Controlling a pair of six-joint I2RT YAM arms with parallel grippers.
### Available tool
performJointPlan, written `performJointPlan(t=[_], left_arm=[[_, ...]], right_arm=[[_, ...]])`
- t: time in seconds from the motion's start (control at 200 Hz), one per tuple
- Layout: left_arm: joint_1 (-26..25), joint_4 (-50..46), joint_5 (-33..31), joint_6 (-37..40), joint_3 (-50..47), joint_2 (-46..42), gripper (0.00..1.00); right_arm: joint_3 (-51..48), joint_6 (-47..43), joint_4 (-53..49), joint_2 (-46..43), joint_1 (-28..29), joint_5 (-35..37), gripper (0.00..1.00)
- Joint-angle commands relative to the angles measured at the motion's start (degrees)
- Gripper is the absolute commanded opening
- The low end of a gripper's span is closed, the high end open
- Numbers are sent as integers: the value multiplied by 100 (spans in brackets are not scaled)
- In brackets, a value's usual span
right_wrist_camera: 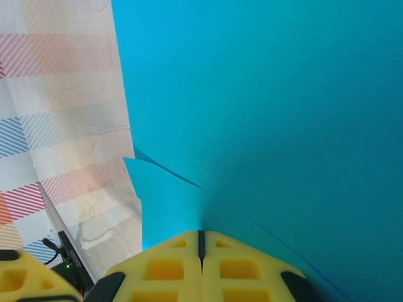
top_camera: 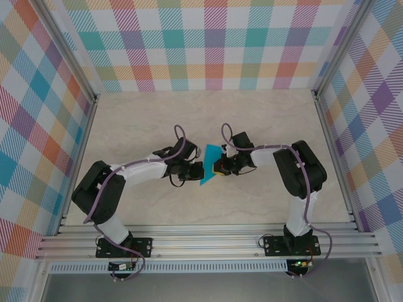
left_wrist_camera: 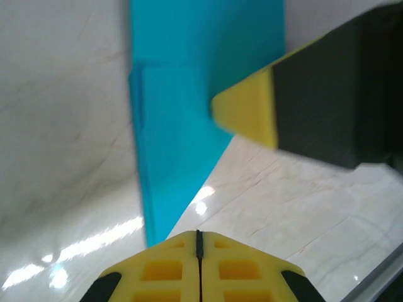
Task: Fold a paper plane with a square sheet of paper (pick it up from the middle)
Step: Third fold the triangle at the center of the table.
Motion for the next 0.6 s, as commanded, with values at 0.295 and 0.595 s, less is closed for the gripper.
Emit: performJointPlan(t=[0.295, 0.595], left_arm=[[71, -263, -333, 74, 573, 1138, 3], [68, -296, -482, 151, 40, 1081, 0]], right_arm=[[150, -123, -335, 91, -24, 359, 0], [-68, -4, 131, -62, -412, 371, 0]])
